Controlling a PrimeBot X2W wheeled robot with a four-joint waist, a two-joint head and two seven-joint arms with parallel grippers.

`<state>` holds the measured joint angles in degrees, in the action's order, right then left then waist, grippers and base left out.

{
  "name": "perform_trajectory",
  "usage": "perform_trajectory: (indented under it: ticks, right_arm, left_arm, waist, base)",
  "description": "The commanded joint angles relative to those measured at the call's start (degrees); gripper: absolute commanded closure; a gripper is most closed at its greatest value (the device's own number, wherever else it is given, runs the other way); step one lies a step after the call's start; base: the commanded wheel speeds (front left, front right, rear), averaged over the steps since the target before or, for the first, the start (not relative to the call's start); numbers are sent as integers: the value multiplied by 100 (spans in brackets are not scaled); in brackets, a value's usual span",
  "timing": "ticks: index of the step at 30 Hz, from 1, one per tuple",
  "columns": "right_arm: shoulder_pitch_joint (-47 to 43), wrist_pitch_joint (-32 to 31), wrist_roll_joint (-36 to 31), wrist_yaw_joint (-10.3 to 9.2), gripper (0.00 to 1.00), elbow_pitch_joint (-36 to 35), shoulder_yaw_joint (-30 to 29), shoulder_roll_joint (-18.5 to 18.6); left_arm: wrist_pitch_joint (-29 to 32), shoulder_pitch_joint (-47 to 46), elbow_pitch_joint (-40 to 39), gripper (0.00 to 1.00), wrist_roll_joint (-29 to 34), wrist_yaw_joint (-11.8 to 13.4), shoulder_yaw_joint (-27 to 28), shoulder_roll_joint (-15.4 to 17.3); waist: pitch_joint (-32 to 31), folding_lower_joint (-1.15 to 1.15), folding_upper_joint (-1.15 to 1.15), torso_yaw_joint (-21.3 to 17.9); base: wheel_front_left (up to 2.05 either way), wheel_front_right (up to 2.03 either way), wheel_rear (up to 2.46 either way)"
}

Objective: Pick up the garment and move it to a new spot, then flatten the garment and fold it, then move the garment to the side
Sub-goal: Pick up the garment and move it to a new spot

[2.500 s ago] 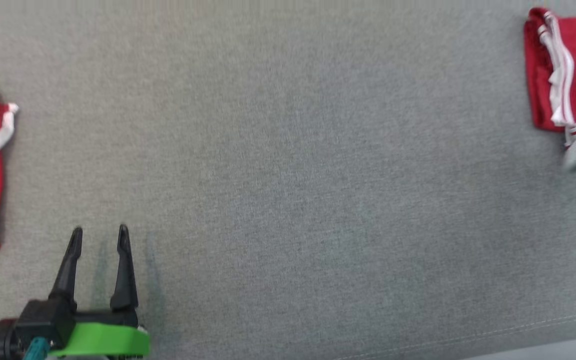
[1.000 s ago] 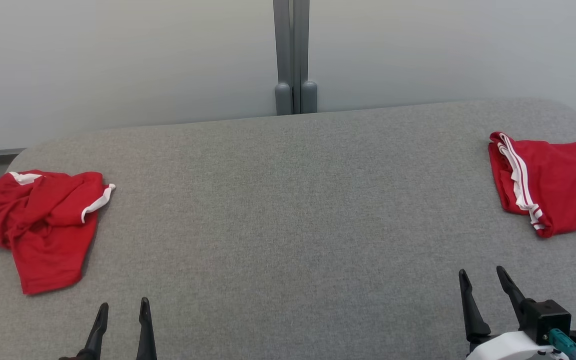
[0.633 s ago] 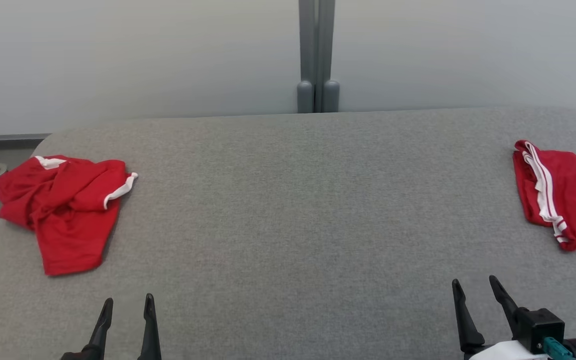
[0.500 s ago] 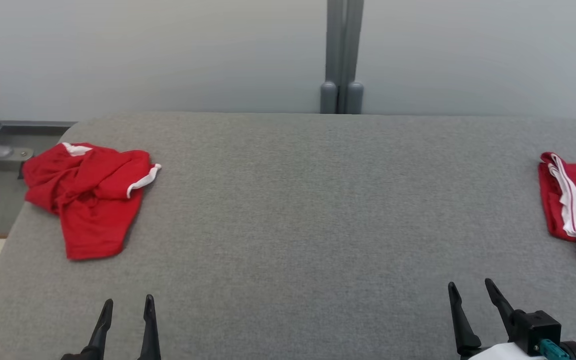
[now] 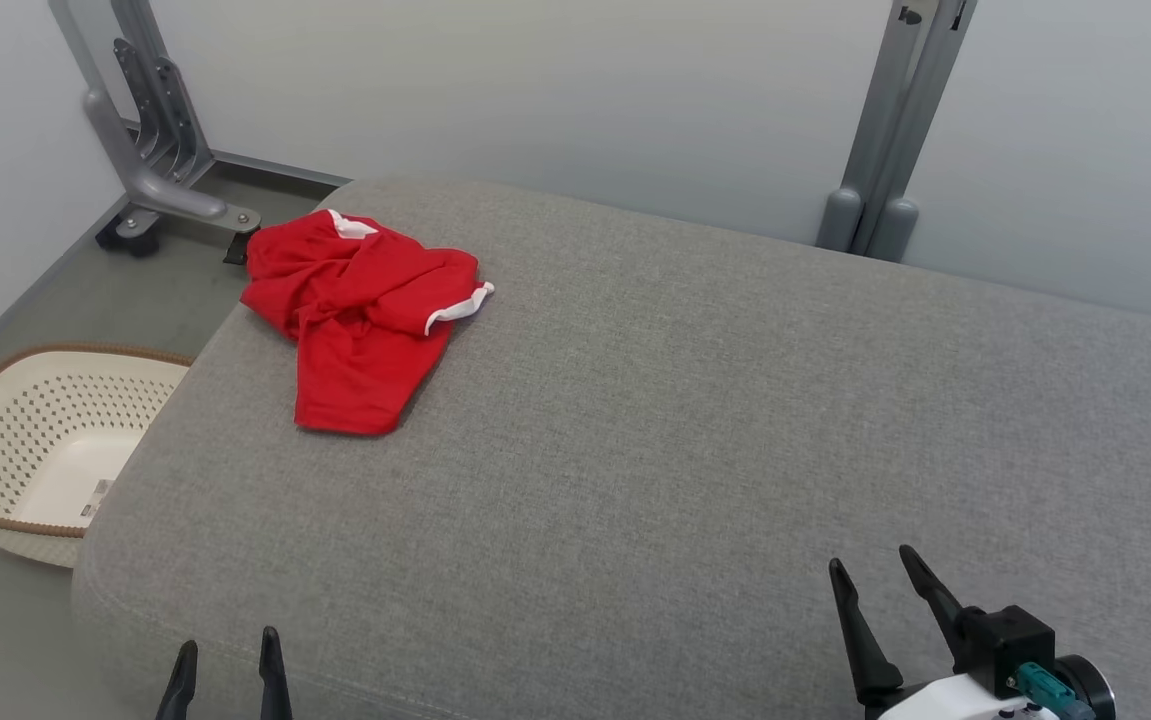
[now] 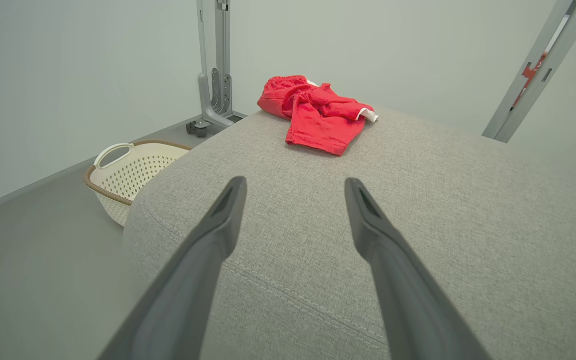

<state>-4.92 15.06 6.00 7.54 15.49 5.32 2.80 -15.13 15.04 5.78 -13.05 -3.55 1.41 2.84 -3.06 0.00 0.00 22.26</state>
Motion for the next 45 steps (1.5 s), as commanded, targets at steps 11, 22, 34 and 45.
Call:
perform_trajectory:
  ticks: [11, 22, 34, 45]
  right_arm:
    - [1412, 15, -790, -10, 0, -284, -54, 26]
    - [2535, 15, -1097, -10, 0, -535, -426, 80]
    - [2461, -2, -1125, -11, 0, -574, -380, 193]
    - [1995, -21, -996, -10, 0, -500, -554, 136]
  left_arm:
    - [0, -2398, 715, 0, -539, -371, -133, 86]
    - [1, -5069, 2214, 0, -2246, -394, -1560, 1326]
    - [491, -6441, 3787, 0, -4117, -389, -2453, 2183]
    - [1040, -6479, 4697, 100, -4599, -398, -2998, 2292]
  waist:
    - [2601, 0, 0, -930]
    - [4158, 0, 0, -1366]
    - [4044, 0, 0, -1491]
    - [3429, 0, 0, -1458]
  base:
    - [0, 0, 0]
    - [0, 0, 0]
    - [0, 0, 0]
    - [0, 0, 0]
